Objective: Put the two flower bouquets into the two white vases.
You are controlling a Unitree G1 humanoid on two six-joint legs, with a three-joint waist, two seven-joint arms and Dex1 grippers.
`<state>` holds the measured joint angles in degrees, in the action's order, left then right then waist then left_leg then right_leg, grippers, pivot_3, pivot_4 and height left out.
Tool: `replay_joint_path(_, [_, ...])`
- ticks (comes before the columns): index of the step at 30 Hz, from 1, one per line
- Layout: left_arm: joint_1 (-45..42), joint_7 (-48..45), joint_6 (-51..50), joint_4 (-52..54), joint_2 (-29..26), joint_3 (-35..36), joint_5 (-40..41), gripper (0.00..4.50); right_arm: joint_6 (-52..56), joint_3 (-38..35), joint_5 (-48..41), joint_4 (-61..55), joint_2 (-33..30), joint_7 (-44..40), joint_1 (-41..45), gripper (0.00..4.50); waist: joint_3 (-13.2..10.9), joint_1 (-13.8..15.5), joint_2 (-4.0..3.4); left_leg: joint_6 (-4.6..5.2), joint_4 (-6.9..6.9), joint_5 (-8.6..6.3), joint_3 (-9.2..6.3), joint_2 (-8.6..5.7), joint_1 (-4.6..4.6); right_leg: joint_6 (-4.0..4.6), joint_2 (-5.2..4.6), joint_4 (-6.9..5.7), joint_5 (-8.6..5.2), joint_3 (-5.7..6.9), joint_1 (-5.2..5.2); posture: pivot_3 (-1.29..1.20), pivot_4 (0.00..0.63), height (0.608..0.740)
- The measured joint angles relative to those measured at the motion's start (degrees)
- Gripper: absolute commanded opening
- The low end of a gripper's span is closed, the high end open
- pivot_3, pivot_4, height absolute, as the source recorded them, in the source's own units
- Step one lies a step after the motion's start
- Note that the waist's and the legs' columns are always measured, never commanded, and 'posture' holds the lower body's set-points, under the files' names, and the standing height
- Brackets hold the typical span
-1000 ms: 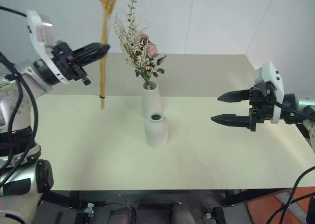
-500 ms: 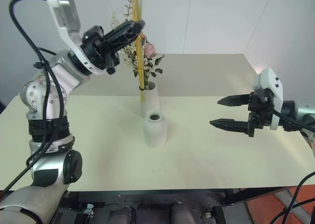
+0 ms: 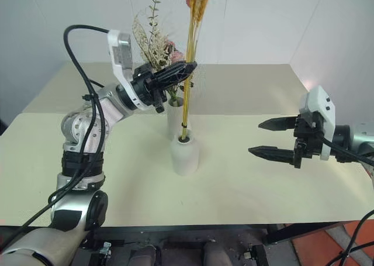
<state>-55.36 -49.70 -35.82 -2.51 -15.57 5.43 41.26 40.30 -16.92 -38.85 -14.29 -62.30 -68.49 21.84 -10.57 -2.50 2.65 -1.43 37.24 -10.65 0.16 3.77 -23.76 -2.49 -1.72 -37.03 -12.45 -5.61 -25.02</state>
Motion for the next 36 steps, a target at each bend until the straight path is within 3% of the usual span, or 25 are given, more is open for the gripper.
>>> replay_joint_path(3, [1.4, -1.0, 1.3, -0.1, 0.0, -2.0, -1.8, 0.01, 0.1, 0.0, -0.6, -0.1, 0.0, 0.3, 0.0, 4.5, 0.0, 0.0, 0.0, 0.0, -0.01, 0.0, 0.0, 0.0, 0.01, 0.0, 0.0, 0.0, 0.0, -0.01, 0.0, 0.0, 0.15, 0.74])
replay_joint_path(6, [4.0, -2.2, 1.8, -0.3, -0.9, -4.3, -3.6, 0.61, 0.1, 0.0, -0.7, -0.3, 0.0, 0.6, 0.0, 4.5, 0.0, -0.1, -0.01, 0.0, -0.01, 0.0, 0.0, 0.0, 0.01, 0.0, 0.01, 0.0, 0.0, -0.01, 0.0, 0.0, 0.15, 0.74])
replay_joint_path(11, [8.0, -3.6, 1.8, 1.7, -4.5, -5.2, -5.1, 2.24, 0.1, 0.0, -0.7, -0.4, 0.0, 1.0, -0.3, 4.5, 0.0, -0.1, -0.01, 0.0, -0.01, 0.0, 0.0, 0.01, 0.01, 0.01, 0.01, 0.0, -0.01, -0.02, -0.01, 0.0, 0.15, 0.74])
replay_joint_path(18, [20.4, -5.6, -0.9, 10.5, -17.9, -1.5, -4.9, 4.48, -0.5, 0.4, -0.5, -0.1, 0.0, 0.2, -0.6, 4.5, 0.0, -0.4, -0.01, 0.01, -0.03, 0.0, 0.01, 0.05, 0.04, 0.02, 0.02, -0.01, -0.02, -0.02, -0.03, 0.0, 0.15, 0.74])
replay_joint_path(27, [35.9, -11.1, 5.5, 14.7, -34.5, 10.2, -7.9, 4.48, -2.8, 3.8, 0.6, 2.5, 3.0, -0.2, 0.2, 4.5, 0.0, -0.1, -0.02, 0.0, -0.05, -0.01, 0.04, 0.08, 0.02, 0.22, -0.01, 0.03, -0.14, 0.03, -0.07, 0.0, 0.15, 0.74])
replay_joint_path(31, [40.2, -12.3, 7.8, 14.4, -38.0, 14.7, -9.4, 4.48, -4.2, 5.6, 2.1, 3.7, 4.5, -0.1, 0.4, 4.5, 0.0, 0.1, -0.02, 0.0, -0.05, -0.01, 0.07, 0.09, 0.01, 0.42, -0.03, 0.03, -0.25, 0.03, -0.09, 0.0, 0.15, 0.74])
replay_joint_path(36, [42.4, -10.5, 8.3, 14.7, -38.3, 17.5, -9.6, 4.48, -5.3, 6.1, 3.2, 5.6, 5.8, 0.7, 2.4, 4.5, 0.0, 0.0, -0.03, 0.0, -0.06, -0.01, 0.09, 0.12, 0.02, 0.42, -0.02, 0.03, -0.25, 0.03, -0.1, 0.0, 0.15, 0.74])
